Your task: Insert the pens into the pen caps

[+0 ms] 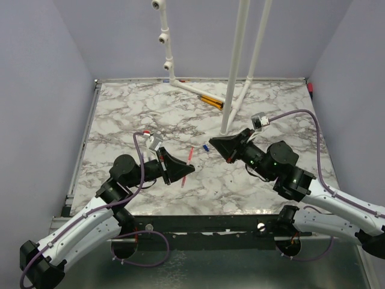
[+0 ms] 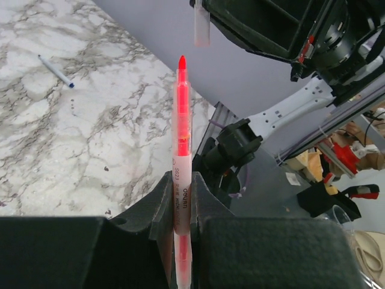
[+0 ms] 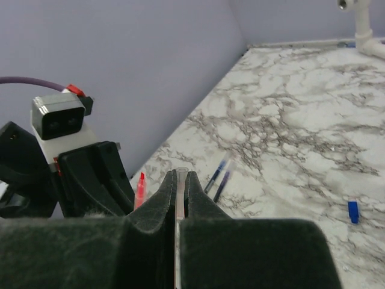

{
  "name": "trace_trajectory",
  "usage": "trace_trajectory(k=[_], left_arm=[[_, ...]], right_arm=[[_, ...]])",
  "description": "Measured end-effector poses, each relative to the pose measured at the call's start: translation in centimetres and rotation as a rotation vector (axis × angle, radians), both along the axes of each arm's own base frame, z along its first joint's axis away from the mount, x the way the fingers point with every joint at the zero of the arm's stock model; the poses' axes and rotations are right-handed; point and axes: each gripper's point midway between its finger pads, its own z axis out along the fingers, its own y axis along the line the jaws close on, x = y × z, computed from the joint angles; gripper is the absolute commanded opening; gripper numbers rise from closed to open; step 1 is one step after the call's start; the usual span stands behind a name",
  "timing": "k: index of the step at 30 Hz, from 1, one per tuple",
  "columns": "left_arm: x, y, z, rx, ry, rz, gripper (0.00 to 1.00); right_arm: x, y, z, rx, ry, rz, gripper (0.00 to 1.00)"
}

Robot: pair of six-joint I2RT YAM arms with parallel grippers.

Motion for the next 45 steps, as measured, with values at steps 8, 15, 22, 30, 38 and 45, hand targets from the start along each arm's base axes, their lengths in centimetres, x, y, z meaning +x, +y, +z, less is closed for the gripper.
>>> trace_trajectory(k=[8,15,22,30,38,45], left_arm=[[-1.4,-0.1,2.1,-0.091,-0.034,-0.060,0.00],[-2.1,0.0,3.0,-0.125,-0.055,-0.087,0.00],[-2.3,0.1,3.2,-0.138,-0.062,-0.097,0.00],[-2.4,0.1,3.4,-0.146,-0.061,-0.100,0.00],[-2.5,0.2,3.7,-0.156,-0.067,-0.101,0.00],[-2.6,0.2,3.8,-0.159,-0.071,-0.103,0.00]], right_arm=[[-1.1,2.0,4.5,0.099,-0.110,0.112,0.01],[-1.6,4.1,6.2,0.139,-0.153,0.200,0.01],[-2.2,5.5,6.3,0.153,-0.164,0.270,0.01],[-3.1,5.8,6.8,0.181,-0.170,0.319,0.01],[-3.2,5.9,5.8,0.173,-0.149,0.330,0.01],[-3.3,5.9,6.0,0.182,-0.150,0.334,0.01]])
